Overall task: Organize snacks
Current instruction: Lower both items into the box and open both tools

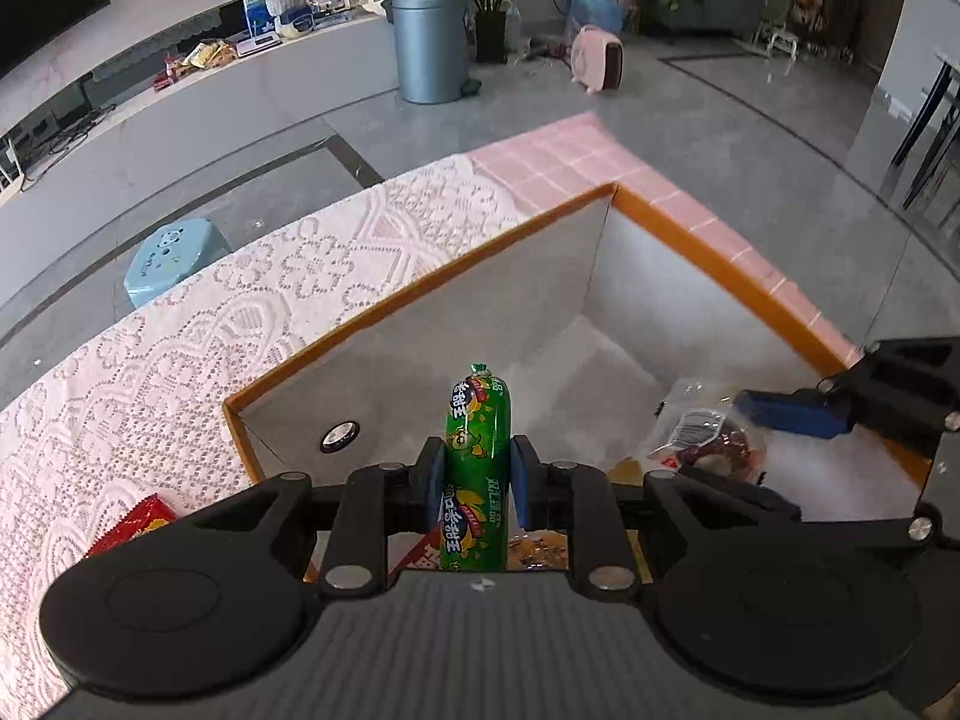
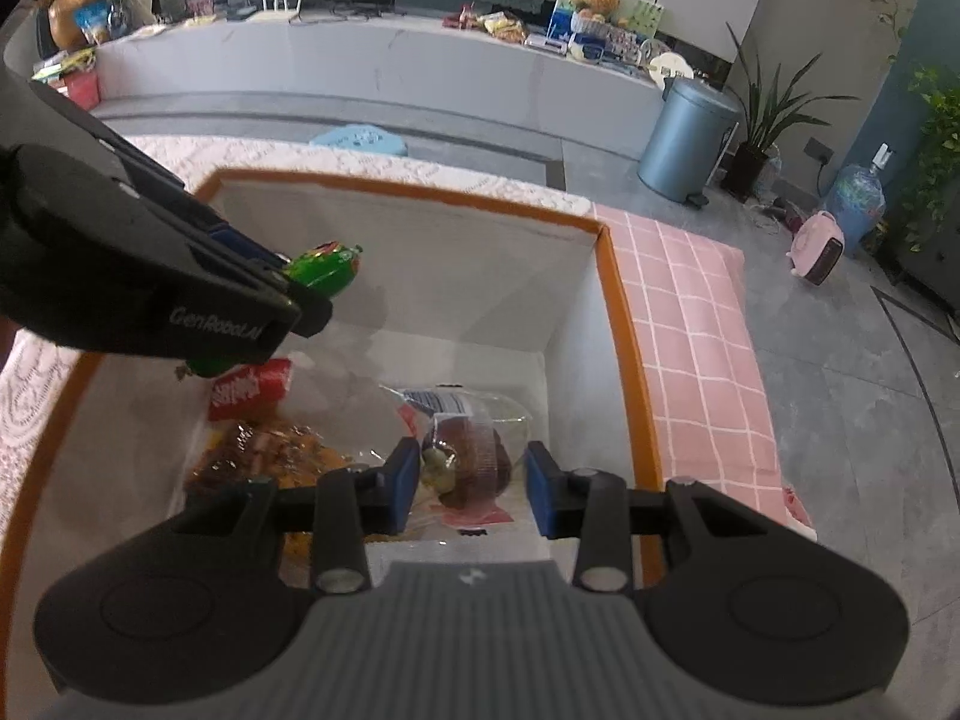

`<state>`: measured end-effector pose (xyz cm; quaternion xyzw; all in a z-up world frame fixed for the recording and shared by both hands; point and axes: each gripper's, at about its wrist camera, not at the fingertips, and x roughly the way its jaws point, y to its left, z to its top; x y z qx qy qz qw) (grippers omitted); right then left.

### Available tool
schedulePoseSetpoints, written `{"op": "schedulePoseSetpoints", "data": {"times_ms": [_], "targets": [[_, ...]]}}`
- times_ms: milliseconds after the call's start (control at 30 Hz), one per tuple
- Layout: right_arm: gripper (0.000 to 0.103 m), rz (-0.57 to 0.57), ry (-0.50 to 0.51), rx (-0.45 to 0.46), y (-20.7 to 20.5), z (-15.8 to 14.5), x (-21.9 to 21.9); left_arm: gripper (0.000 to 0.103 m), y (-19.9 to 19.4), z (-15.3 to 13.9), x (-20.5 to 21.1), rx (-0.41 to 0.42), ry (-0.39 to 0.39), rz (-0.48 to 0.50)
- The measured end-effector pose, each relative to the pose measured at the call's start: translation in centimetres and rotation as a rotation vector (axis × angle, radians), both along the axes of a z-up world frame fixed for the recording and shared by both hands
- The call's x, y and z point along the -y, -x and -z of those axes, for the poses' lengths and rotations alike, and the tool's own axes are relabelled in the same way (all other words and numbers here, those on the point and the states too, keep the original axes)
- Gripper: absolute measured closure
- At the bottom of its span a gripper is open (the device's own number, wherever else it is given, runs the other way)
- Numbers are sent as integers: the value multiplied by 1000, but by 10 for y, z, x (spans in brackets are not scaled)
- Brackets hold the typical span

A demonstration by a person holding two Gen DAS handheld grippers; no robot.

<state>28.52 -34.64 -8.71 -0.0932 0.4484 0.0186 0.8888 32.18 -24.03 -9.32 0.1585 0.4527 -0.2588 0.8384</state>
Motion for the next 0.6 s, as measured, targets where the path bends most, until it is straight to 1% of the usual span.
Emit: {"op": "schedulePoseSetpoints", "data": {"times_ms": [100,200,400,600], "targets": [[66,-1,15,-25,-2,9,0,78,1,9,4,7,-49,11],[66,-11,38,-36,-4,14,0,78,-1,16,6,-13,-74,10],[66,-29,60,-59,-3,22,-4,78,5,21,10,11,-125,44],[65,-28,66,-65,-2,25,-3,74,7,23,12,34,-149,62]]}}
